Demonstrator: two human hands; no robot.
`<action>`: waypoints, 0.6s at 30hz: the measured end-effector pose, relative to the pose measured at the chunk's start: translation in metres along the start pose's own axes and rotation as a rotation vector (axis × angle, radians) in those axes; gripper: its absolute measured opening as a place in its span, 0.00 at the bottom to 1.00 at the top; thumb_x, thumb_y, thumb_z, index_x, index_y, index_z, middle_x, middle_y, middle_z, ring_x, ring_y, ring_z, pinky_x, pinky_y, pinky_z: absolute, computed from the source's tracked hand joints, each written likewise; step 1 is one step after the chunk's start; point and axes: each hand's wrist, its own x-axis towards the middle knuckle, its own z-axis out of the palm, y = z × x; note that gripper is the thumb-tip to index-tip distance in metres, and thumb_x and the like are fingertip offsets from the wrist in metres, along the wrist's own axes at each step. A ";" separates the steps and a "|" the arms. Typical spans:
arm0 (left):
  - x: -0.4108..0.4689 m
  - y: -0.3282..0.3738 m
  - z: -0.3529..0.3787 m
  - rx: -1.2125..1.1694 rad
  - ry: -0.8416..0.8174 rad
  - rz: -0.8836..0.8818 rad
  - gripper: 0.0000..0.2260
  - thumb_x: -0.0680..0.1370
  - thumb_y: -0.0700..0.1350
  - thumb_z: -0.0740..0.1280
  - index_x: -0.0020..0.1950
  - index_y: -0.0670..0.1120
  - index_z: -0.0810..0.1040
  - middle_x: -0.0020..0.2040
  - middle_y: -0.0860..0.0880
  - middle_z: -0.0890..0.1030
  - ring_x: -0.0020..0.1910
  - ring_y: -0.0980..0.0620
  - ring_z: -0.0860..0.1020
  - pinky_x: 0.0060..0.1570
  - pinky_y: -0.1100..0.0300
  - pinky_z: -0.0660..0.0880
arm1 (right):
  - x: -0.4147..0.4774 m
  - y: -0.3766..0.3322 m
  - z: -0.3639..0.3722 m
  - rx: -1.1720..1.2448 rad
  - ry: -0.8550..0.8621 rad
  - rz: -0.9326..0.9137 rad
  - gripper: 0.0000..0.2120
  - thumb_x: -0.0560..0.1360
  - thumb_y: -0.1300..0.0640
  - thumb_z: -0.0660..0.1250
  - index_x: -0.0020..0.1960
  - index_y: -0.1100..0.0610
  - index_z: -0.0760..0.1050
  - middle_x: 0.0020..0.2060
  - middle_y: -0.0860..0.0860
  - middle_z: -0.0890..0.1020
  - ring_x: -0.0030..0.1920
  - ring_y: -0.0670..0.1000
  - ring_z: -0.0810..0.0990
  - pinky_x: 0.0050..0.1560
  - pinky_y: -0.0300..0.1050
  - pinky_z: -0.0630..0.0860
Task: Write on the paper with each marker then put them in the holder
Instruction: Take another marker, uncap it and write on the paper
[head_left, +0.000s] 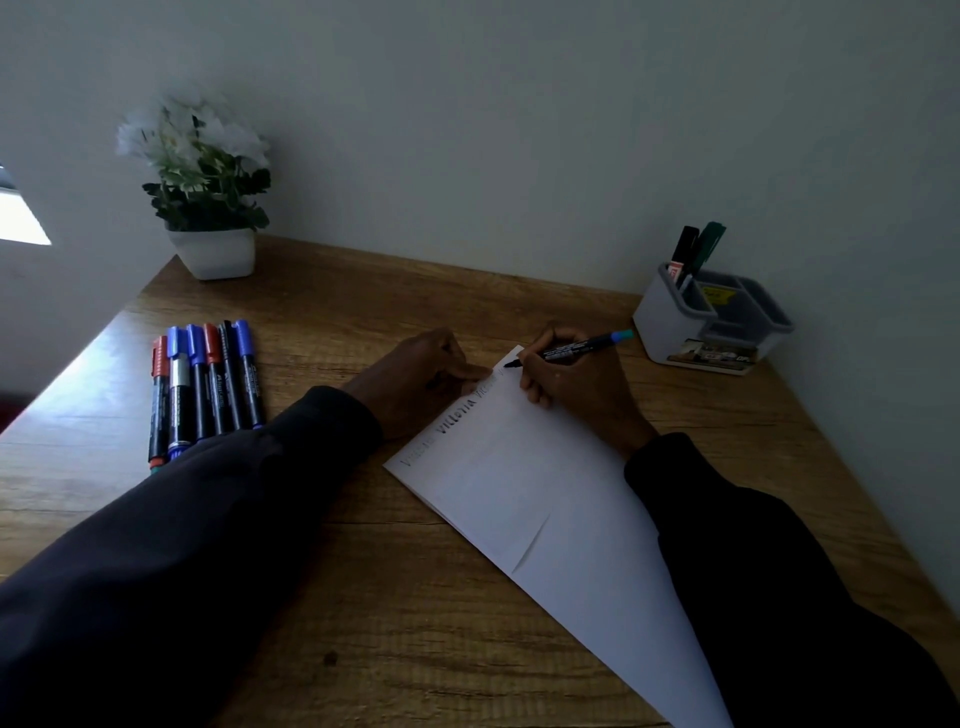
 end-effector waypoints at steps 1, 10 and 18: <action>0.000 -0.001 0.000 0.010 0.007 0.004 0.05 0.79 0.43 0.66 0.53 0.51 0.77 0.52 0.49 0.76 0.47 0.52 0.76 0.38 0.74 0.71 | 0.000 0.000 0.000 -0.001 -0.004 0.003 0.09 0.77 0.65 0.71 0.40 0.58 0.77 0.31 0.57 0.83 0.27 0.52 0.81 0.25 0.41 0.77; -0.003 0.004 -0.002 0.010 -0.025 -0.014 0.03 0.78 0.41 0.66 0.51 0.47 0.76 0.52 0.46 0.77 0.48 0.50 0.77 0.41 0.72 0.71 | 0.001 -0.001 0.000 0.037 0.026 0.006 0.11 0.76 0.66 0.72 0.37 0.58 0.76 0.30 0.59 0.83 0.25 0.53 0.80 0.24 0.42 0.76; -0.002 0.006 -0.002 0.012 -0.023 -0.018 0.10 0.79 0.41 0.66 0.46 0.57 0.72 0.50 0.47 0.78 0.47 0.50 0.78 0.37 0.71 0.71 | 0.002 0.000 0.000 0.039 0.015 0.037 0.10 0.77 0.66 0.72 0.39 0.59 0.76 0.32 0.60 0.83 0.26 0.53 0.80 0.25 0.42 0.76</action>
